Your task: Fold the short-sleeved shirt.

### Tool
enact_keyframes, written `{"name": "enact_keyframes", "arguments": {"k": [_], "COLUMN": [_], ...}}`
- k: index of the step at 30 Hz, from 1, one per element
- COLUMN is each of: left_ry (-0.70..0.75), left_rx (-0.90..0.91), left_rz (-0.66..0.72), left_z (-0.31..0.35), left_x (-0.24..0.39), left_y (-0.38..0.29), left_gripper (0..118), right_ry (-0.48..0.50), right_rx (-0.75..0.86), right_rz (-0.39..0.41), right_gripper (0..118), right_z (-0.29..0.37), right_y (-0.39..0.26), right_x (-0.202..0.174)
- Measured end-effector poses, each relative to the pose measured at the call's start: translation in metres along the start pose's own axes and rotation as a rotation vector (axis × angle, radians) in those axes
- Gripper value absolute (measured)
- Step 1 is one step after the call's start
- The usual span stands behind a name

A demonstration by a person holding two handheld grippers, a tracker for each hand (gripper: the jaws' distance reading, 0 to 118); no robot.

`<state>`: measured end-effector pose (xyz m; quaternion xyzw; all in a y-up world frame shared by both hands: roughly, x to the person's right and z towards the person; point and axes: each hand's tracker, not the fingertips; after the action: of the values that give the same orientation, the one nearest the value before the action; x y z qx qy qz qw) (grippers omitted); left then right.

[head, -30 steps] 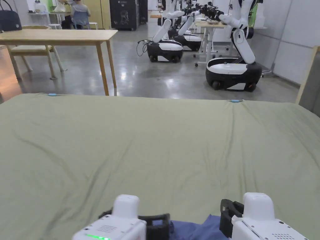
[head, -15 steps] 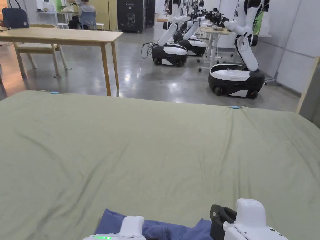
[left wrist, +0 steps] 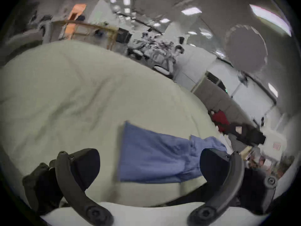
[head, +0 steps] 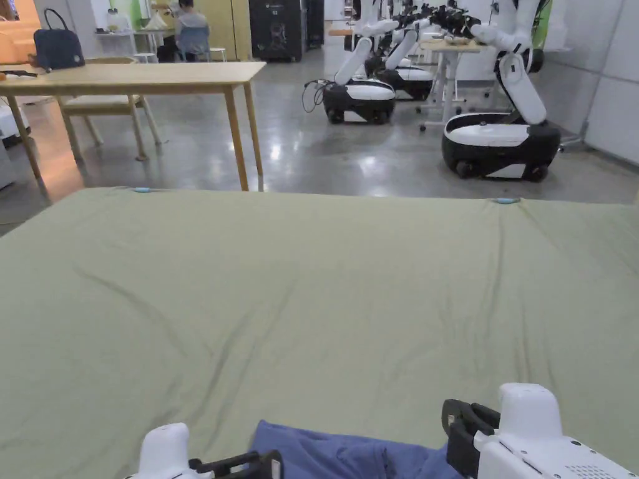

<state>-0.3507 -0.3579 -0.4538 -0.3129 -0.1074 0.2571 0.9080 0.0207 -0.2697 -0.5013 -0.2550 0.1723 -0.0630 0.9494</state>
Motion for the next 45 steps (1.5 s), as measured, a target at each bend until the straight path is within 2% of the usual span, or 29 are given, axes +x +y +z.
{"name": "enact_keyframes", "arguments": {"k": [2,4,6,7,8,10,12,14,15,16,17,19,20,21,22,24,26,27,31,33,37,41,43,44,45], "left_ry": [-0.017,-0.085,-0.251,-0.389,-0.523,-0.590,-0.590,-0.500,-0.424,-0.385,-0.347,-0.256,-0.260,-0.300,-0.328,-0.223,-0.210,-0.150,0.048,0.073,0.101,0.073,0.122,0.181,0.223], "left_rx": [-0.001,-0.025,-0.087,-0.102,-0.037,0.043,0.018,-0.056,-0.095,-0.123,-0.130,-0.119,-0.113,-0.115,-0.095,-0.058,0.045,0.101,0.165,0.174,0.155,0.072,0.013,-0.027,-0.059], "left_rz": [0.165,0.359,0.550,0.652,0.704,0.754,0.775,0.647,0.546,0.494,0.489,0.630,0.741,0.775,0.751,0.647,0.596,0.556,0.227,0.102,-0.219,-0.536,-0.737,-0.857,-0.939], "left_z": [0.000,-0.013,-0.037,-0.054,-0.065,-0.076,-0.090,-0.102,-0.103,-0.104,-0.104,-0.103,-0.107,-0.108,-0.105,-0.086,-0.061,-0.047,-0.010,-0.004,-0.030,-0.083,-0.113,-0.128,-0.141], "left_x": [-0.035,-0.065,-0.081,-0.088,-0.090,-0.073,-0.052,-0.046,-0.040,-0.037,-0.035,-0.035,-0.043,-0.049,-0.051,-0.048,-0.054,-0.057,-0.044,-0.019,0.079,0.177,0.211,0.221,0.225], "left_y": [0.006,0.002,-0.009,-0.019,-0.028,-0.032,-0.031,-0.022,-0.016,-0.011,-0.007,-0.022,-0.030,-0.033,-0.032,-0.019,-0.001,0.010,0.050,0.057,0.046,-0.004,-0.037,-0.055,-0.069], "left_gripper": [118,118,118,118,118,118,118,115,104,52,13,14,14,14,14,14,14,14,14,13,14,14,14,16,30], "right_ry": [0.042,0.045,0.043,0.045,0.053,0.070,0.018,0.008,0.001,-0.007,-0.015,-0.024,-0.030,-0.032,-0.032,-0.034,-0.040,-0.039,-0.036,-0.038,-0.080,-0.147,-0.172,-0.178,-0.186], "right_rx": [-0.012,-0.018,-0.026,-0.029,-0.034,-0.037,-0.016,-0.010,-0.004,0.003,0.008,0.010,0.011,0.013,0.013,0.008,0.009,0.010,0.011,0.013,0.006,-0.012,-0.027,-0.032,-0.039], "right_rz": [-0.040,-0.031,-0.015,-0.014,-0.027,-0.066,-0.043,-0.047,-0.053,-0.056,-0.056,-0.051,-0.049,-0.051,-0.052,-0.043,-0.031,-0.030,-0.023,-0.018,0.003,0.027,0.029,0.029,0.029], "right_gripper": [1,1,1,1,1,1,1,1,1,1,1,1,1,1,1,1,1,1,1,1,1,1,1,1,1], "right_z": [-0.004,-0.007,-0.006,-0.005,-0.004,-0.001,0.004,0.006,0.008,0.010,0.012,0.014,0.015,0.015,0.015,0.016,0.017,0.017,0.015,0.016,0.017,0.028,0.034,0.038,0.042], "right_y": [-0.001,-0.002,-0.003,-0.002,-0.001,0.001,0.005,0.009,0.011,0.012,0.013,0.014,0.013,0.013,0.013,0.012,0.012,0.013,0.013,0.013,0.010,0.005,0.003,0.002,0.001], "right_x": [-0.006,-0.012,-0.017,-0.017,-0.016,-0.012,-0.009,-0.005,-0.002,-0.002,-0.001,0.000,-0.001,-0.001,-0.001,-0.002,-0.003,-0.003,-0.003,-0.004,-0.001,0.016,0.027,0.034,0.040]}}
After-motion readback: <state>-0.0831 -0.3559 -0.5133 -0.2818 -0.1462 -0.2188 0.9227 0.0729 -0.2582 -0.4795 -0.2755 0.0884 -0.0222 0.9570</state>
